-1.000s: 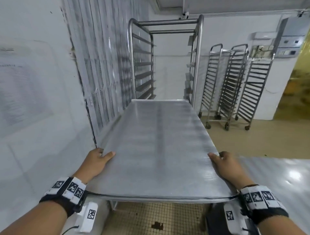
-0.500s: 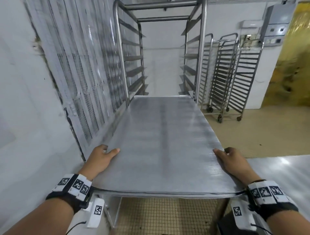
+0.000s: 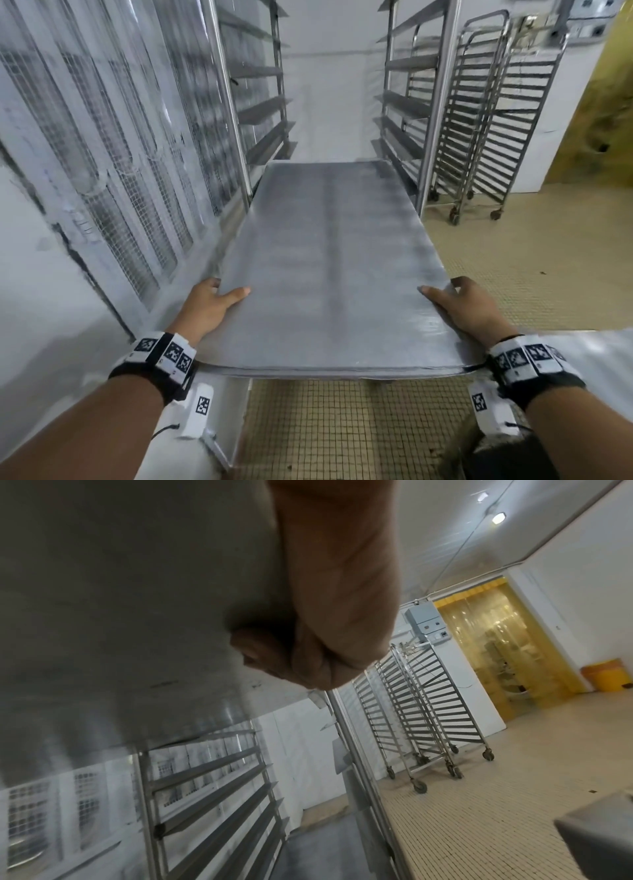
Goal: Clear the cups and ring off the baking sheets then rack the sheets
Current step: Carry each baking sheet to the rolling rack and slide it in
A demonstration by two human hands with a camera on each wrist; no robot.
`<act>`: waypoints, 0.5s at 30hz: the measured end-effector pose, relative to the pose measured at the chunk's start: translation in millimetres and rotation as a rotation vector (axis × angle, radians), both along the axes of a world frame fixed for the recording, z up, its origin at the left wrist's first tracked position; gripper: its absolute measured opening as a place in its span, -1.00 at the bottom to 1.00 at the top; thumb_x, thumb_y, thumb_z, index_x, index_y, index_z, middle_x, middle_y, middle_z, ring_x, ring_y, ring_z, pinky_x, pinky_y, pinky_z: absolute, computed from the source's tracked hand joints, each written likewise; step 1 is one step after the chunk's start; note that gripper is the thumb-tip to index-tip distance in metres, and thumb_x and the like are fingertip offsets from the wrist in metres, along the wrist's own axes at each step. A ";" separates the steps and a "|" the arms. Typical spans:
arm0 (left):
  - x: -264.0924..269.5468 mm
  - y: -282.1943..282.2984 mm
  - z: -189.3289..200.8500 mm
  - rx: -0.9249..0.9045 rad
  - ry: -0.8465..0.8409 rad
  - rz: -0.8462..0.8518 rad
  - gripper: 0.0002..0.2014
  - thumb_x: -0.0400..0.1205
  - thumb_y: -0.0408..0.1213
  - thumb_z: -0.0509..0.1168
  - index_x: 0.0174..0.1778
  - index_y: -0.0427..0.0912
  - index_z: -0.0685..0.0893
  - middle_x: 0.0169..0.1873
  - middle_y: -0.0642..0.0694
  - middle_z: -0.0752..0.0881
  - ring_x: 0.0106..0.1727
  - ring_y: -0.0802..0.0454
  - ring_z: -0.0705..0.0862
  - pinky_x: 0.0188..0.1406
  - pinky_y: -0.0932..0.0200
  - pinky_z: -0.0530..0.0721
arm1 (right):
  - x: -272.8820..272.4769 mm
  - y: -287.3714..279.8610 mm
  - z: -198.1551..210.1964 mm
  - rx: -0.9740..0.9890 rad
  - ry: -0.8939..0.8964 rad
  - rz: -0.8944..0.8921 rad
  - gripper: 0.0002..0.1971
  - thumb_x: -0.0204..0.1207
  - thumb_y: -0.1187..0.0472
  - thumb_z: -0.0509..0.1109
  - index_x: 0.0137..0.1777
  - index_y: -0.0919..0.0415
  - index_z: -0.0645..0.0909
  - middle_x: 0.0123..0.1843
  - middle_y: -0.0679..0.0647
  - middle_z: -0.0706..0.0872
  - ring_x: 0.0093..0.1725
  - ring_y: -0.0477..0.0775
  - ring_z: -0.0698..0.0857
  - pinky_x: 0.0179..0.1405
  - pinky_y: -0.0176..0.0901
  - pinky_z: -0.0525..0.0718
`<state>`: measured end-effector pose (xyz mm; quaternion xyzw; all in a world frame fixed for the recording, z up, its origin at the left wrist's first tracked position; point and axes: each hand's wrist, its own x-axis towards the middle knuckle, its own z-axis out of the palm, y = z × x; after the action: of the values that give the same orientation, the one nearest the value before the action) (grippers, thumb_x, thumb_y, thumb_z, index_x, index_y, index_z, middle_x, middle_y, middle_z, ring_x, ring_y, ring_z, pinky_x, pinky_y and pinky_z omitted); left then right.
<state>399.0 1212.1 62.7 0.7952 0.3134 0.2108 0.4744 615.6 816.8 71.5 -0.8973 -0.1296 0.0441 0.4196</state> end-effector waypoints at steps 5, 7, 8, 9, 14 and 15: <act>62.7 33.5 -8.4 0.009 0.019 0.027 -0.51 0.41 0.11 0.64 0.09 -0.10 0.71 -0.05 -0.05 0.83 -0.09 0.00 0.84 -0.06 0.01 0.83 | 60.9 30.7 -2.5 0.059 0.008 0.012 -0.60 0.45 -0.17 0.56 -0.22 0.12 0.51 -0.31 0.10 0.79 -0.28 0.15 0.75 -0.25 -0.07 0.58; 85.0 52.0 -14.6 0.027 0.039 0.061 -0.19 0.22 0.37 0.62 0.22 -0.12 0.68 0.07 -0.09 0.83 0.00 -0.09 0.84 0.07 -0.18 0.83 | 83.2 39.8 2.9 0.052 -0.005 0.017 -0.62 0.47 -0.15 0.56 -0.24 0.06 0.48 -0.26 0.06 0.76 -0.22 0.10 0.73 -0.19 -0.05 0.56; 96.4 60.2 -17.8 0.025 0.038 0.070 -0.11 0.16 0.43 0.60 0.25 -0.11 0.66 0.09 -0.10 0.82 0.02 -0.10 0.84 0.09 -0.22 0.82 | 94.8 44.5 4.0 0.053 -0.007 0.014 -0.64 0.46 -0.17 0.55 -0.18 0.06 0.51 -0.21 0.04 0.75 -0.19 0.08 0.72 -0.17 -0.05 0.55; 107.8 67.6 -19.5 0.032 0.040 0.073 -0.05 0.12 0.47 0.59 0.28 -0.12 0.65 0.12 -0.11 0.82 0.04 -0.11 0.83 0.11 -0.23 0.82 | 107.1 49.4 5.5 0.052 -0.008 0.011 -0.61 0.45 -0.19 0.55 -0.09 0.11 0.54 -0.18 0.02 0.75 -0.17 0.06 0.71 -0.14 -0.05 0.55; 157.2 95.8 -7.4 0.057 0.124 0.080 0.02 0.12 0.49 0.55 0.38 -0.10 0.59 0.28 -0.18 0.74 0.18 -0.17 0.78 0.24 -0.23 0.75 | 165.7 73.1 3.2 0.073 0.005 0.037 -0.51 0.37 -0.26 0.56 -0.04 0.16 0.58 -0.27 0.02 0.77 -0.31 0.02 0.72 -0.17 0.02 0.69; 166.4 102.4 -6.1 0.063 0.136 0.077 0.01 0.14 0.50 0.54 0.38 -0.09 0.58 0.30 -0.19 0.73 0.20 -0.17 0.77 0.25 -0.23 0.74 | 175.0 78.1 4.5 0.063 0.009 0.032 -0.46 0.37 -0.28 0.56 0.03 0.16 0.55 -0.20 0.05 0.77 -0.25 0.04 0.73 -0.20 -0.03 0.66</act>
<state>565.4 1314.5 56.6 0.8096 0.3683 0.1842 0.4184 790.6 894.9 76.0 -0.8813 -0.1435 0.0509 0.4474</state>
